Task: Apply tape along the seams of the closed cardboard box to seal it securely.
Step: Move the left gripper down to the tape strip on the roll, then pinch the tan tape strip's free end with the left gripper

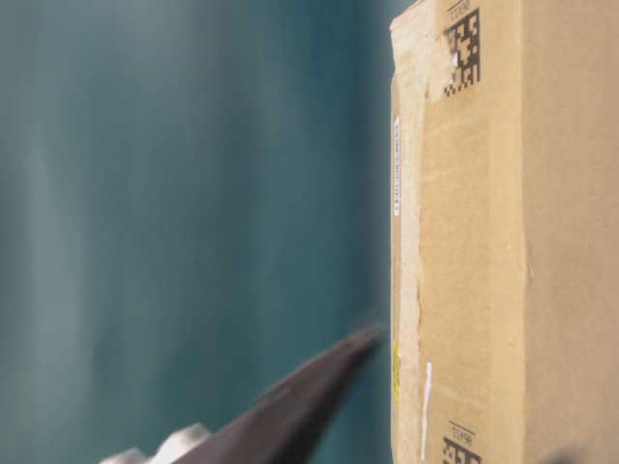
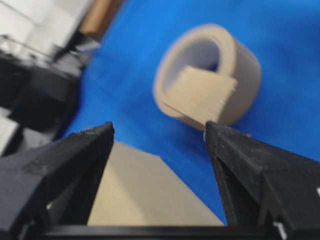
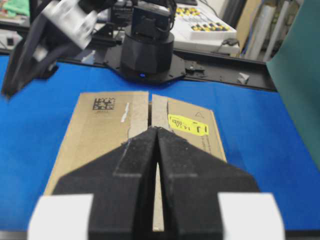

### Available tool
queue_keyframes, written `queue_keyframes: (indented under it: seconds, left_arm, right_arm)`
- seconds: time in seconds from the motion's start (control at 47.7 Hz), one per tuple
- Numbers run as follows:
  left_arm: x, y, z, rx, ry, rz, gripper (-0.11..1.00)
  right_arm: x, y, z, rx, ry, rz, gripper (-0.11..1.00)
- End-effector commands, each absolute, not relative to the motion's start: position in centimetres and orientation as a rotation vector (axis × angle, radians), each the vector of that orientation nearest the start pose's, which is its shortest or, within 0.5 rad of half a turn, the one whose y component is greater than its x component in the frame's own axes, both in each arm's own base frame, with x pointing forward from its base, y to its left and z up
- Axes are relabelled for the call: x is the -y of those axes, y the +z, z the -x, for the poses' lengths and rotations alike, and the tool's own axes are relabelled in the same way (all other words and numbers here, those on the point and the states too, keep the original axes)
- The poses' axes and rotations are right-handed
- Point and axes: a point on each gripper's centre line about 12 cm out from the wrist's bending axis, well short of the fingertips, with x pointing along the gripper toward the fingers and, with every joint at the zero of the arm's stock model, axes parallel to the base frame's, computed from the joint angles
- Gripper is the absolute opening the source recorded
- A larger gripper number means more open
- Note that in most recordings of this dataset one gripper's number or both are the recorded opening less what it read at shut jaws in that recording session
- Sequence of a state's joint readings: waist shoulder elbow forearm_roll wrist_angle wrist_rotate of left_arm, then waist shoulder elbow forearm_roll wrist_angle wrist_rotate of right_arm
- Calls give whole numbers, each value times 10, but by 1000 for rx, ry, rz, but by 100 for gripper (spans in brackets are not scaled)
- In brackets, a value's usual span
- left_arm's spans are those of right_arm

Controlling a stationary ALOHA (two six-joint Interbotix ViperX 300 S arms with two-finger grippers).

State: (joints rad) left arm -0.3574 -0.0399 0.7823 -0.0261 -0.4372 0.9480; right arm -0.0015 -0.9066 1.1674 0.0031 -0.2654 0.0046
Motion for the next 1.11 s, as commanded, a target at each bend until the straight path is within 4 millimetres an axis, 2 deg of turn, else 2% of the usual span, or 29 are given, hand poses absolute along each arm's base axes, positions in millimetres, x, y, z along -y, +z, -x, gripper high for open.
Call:
queue_keyframes:
  seconds: [0.0, 0.251, 0.419, 0.587, 0.838, 0.943, 1.006, 1.089]
  left_arm:
    - [140, 191, -375, -106, -465, -1008, 70]
    - [153, 159, -410, -117, -500, -1149, 69]
    - [154, 137, -430, -143, -509, -1195, 69]
    - [155, 131, -440, -138, -507, -1217, 68]
    - [150, 128, -444, -145, -500, -1231, 67]
    - [150, 127, -445, -148, -501, -1230, 61]
    - [150, 127, -445, -152, -502, -1229, 53]
    - [150, 126, -445, -158, -507, -1229, 36]
  right_arm:
    - [1, 294, -211, 37, -5, -12, 0]
    - [1, 293, -211, 32, -5, -12, 0]
    - [1, 293, -211, 32, -5, -12, 0]
    - [1, 291, -211, 26, -6, -12, 0]
    - [1, 290, -212, 20, -5, -11, 0]
    - [1, 289, -212, 15, -6, -11, 0]
    - [1, 289, -212, 12, -5, -11, 0]
    - [1, 288, -212, 8, -5, -11, 0]
